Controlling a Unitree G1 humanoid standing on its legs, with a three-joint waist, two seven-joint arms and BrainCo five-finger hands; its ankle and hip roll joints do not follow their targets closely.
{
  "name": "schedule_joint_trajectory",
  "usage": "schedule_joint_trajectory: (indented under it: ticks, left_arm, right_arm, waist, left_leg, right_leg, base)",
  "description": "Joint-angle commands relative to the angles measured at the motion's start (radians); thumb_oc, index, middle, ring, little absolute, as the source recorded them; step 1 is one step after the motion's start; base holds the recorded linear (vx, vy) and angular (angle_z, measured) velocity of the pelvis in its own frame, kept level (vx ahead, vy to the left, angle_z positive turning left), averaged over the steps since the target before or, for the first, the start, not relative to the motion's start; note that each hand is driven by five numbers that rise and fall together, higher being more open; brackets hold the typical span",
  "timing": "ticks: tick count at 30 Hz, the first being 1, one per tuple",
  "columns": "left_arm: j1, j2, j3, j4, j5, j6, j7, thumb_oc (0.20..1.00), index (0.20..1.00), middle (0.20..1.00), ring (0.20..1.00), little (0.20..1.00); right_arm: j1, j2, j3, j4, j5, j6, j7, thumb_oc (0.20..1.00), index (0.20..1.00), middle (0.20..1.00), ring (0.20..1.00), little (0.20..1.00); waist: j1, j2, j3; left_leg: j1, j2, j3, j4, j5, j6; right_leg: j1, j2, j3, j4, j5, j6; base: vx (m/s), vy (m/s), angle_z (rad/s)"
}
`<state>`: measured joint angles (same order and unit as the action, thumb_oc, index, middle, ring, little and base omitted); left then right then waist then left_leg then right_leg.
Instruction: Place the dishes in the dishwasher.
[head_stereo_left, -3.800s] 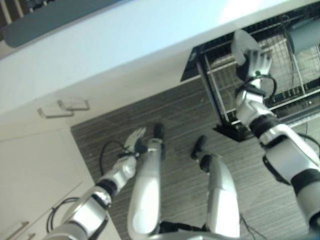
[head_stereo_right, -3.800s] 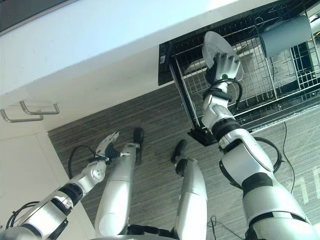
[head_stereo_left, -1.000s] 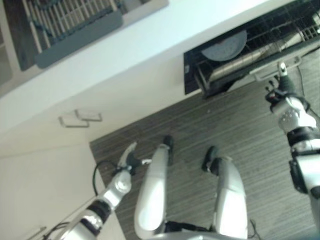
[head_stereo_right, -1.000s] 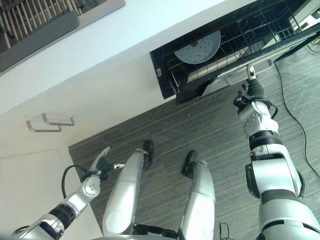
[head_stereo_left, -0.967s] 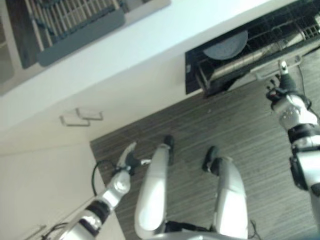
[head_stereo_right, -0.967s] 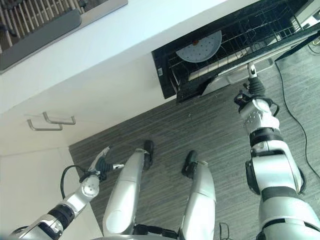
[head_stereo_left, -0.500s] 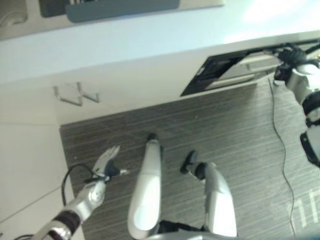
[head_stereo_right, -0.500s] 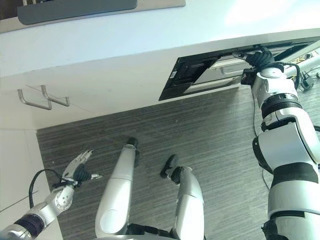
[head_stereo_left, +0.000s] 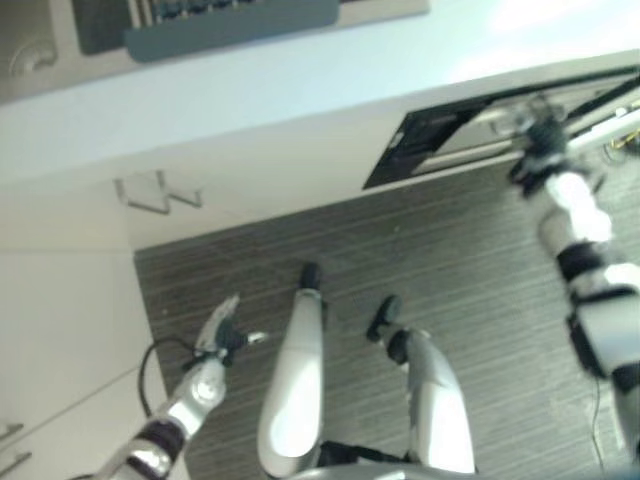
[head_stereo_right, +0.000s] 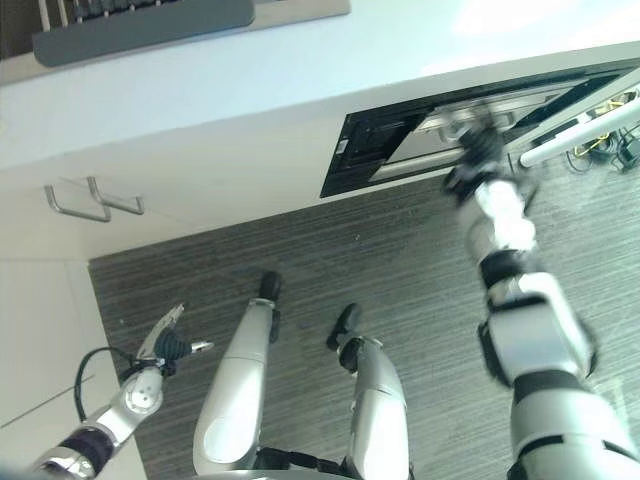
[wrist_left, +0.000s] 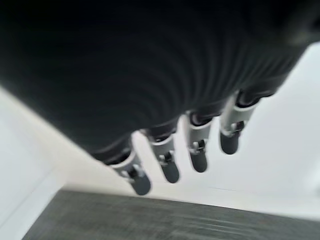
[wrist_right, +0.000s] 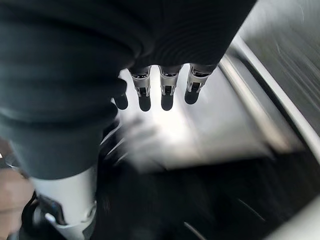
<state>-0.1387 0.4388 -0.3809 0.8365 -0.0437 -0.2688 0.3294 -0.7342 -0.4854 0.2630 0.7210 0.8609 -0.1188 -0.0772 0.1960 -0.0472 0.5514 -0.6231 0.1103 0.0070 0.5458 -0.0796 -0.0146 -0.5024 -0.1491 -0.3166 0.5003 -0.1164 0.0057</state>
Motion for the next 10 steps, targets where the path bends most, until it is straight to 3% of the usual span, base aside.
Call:
schedule_joint_trajectory:
  ticks: [1,3,5,6,7,9,10]
  left_arm:
    - [0.029,-0.071,0.070,0.026,-0.394,-0.047,-0.253,1.000,1.000,1.000,1.000,1.000]
    - [0.029,-0.119,0.144,0.083,-0.541,0.020,-0.359,1.000,1.000,1.000,1.000,1.000]
    - [0.020,-0.141,0.189,0.131,-0.573,0.092,-0.381,1.000,1.000,1.000,1.000,1.000]
    - [0.031,-0.162,0.216,0.122,-0.721,0.105,-0.489,1.000,1.000,1.000,1.000,1.000]
    - [0.051,-0.170,0.242,0.098,-0.779,0.119,-0.540,1.000,1.000,1.000,1.000,1.000]
    - [0.109,-0.177,0.282,0.054,-0.795,0.148,-0.594,1.000,1.000,1.000,1.000,1.000]
    - [0.159,-0.186,0.298,0.053,-0.715,0.165,-0.591,1.000,1.000,1.000,1.000,1.000]
  right_arm:
    - [0.033,0.005,-0.049,-0.004,-0.036,0.009,0.018,1.000,1.000,1.000,1.000,1.000]
    - [0.195,0.053,-0.047,-0.020,-0.122,0.006,0.021,1.000,1.000,1.000,1.000,1.000]
    - [0.339,0.083,-0.033,-0.022,-0.177,-0.029,-0.012,1.000,1.000,1.000,1.000,1.000]
    - [0.413,0.087,-0.050,-0.012,-0.182,-0.035,0.000,1.000,1.000,1.000,1.000,1.000]
    - [0.464,0.097,-0.066,-0.002,-0.206,-0.048,0.015,1.000,1.000,1.000,1.000,1.000]
    - [0.560,0.124,-0.082,0.006,-0.278,-0.068,0.038,1.000,1.000,1.000,1.000,1.000]
    - [0.606,0.128,-0.089,0.027,-0.294,-0.059,0.045,1.000,1.000,1.000,1.000,1.000]
  waist:
    - [-0.003,0.025,-0.031]
    - [-0.043,0.034,-0.031]
    - [-0.082,0.049,-0.031]
    - [-0.095,0.061,-0.031]
    - [-0.104,0.070,-0.032]
    - [-0.119,0.079,-0.057]
    - [-0.126,0.087,-0.090]
  left_leg:
    - [0.113,-0.065,0.073,-0.182,-0.014,0.065]
    - [0.182,-0.066,0.089,-0.233,0.001,0.053]
    - [0.255,-0.067,0.105,-0.273,0.014,0.037]
    - [0.296,-0.071,0.108,-0.299,0.019,0.032]
    - [0.339,-0.072,0.111,-0.322,0.021,0.026]
    - [0.402,-0.068,0.113,-0.369,0.033,0.009]
    - [0.440,-0.064,0.111,-0.394,0.039,-0.005]
  right_leg:
    - [0.050,-0.011,0.036,0.075,-0.066,0.057]
    - [0.105,-0.012,0.047,0.024,-0.064,0.060]
    - [0.172,-0.021,0.047,-0.034,-0.059,0.062]
    - [0.214,-0.026,0.041,-0.065,-0.058,0.063]
    - [0.256,-0.029,0.032,-0.091,-0.060,0.062]
    - [0.327,-0.025,0.016,-0.155,-0.049,0.065]
    - [0.378,-0.021,0.005,-0.192,-0.047,0.063]
  base:
    - [-0.11,-0.023,-0.18]
    - [-0.09,-0.037,-0.15]
    - [-0.08,-0.077,-0.33]
    - [-0.08,-0.144,-0.35]
    - [-0.10,-0.222,-0.15]
    - [-0.04,-0.220,0.12]
    - [-0.01,-0.220,0.22]
